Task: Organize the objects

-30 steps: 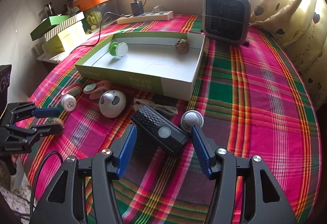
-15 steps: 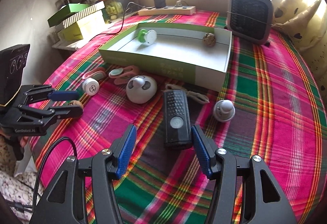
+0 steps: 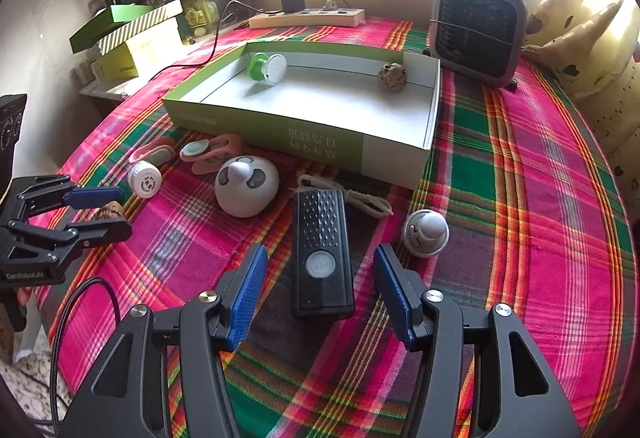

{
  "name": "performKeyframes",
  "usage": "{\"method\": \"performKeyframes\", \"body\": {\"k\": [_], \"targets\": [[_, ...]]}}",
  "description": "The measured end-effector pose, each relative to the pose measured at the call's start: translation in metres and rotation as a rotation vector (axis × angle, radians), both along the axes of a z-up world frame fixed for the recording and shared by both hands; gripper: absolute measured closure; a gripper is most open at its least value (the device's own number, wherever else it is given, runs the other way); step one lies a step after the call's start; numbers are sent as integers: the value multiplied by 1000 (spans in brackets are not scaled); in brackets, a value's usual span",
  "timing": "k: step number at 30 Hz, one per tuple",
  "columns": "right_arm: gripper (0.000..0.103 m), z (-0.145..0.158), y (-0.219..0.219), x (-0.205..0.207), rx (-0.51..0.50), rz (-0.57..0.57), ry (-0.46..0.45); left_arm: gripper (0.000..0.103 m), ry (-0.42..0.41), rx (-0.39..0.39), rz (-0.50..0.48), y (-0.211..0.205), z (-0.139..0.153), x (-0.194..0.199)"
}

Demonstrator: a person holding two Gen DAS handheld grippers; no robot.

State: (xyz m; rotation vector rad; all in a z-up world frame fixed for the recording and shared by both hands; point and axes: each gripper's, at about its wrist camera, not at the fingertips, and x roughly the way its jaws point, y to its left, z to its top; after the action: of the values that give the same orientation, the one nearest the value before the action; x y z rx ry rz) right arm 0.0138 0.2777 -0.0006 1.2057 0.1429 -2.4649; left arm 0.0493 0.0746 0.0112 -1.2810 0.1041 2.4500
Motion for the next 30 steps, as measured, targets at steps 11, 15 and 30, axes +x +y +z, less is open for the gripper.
{"method": "performKeyframes", "body": {"k": [11,15,30], "targets": [[53,-1,-3,-2,40,-16,14,58,1,4,0,-1,0,0],[59,0,-1,-3,48,-28,17,62,4,4,11,-2,0,1],[75,0,-2,-5,60,-31,23,77,14,-9,14,-4,1,0]]}}
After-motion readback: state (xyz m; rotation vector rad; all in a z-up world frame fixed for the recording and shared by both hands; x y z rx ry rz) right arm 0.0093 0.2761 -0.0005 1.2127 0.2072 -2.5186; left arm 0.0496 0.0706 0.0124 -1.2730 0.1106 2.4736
